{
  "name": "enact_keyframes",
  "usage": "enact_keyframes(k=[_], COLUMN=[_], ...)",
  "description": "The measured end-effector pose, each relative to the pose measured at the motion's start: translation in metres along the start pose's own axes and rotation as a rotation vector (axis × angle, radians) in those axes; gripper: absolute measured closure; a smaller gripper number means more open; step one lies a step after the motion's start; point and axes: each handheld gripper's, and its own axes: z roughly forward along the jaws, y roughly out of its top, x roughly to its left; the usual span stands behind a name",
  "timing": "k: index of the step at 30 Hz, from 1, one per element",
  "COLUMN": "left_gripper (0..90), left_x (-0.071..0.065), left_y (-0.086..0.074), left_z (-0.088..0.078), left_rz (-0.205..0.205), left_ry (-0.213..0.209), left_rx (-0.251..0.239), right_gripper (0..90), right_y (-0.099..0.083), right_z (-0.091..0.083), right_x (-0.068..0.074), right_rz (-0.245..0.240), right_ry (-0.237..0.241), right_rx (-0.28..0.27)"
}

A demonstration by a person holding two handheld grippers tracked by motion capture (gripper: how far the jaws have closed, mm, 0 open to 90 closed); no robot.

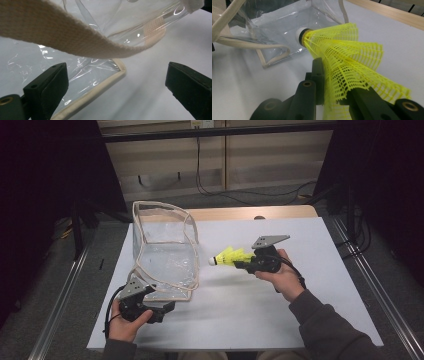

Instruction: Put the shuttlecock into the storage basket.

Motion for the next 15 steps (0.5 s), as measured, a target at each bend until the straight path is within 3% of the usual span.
enact_keyframes(k=[15], left_gripper=[4.8], left_x=[0.0], left_y=[0.0], left_z=[0.0], left_rz=[0.0], left_ry=[0.0], left_rx=[0.0], right_gripper=[80.7], right_y=[0.011], right_z=[-0.004], right_x=[0.001], right_rz=[-0.007], right_ry=[0.002], right_rx=[0.004])
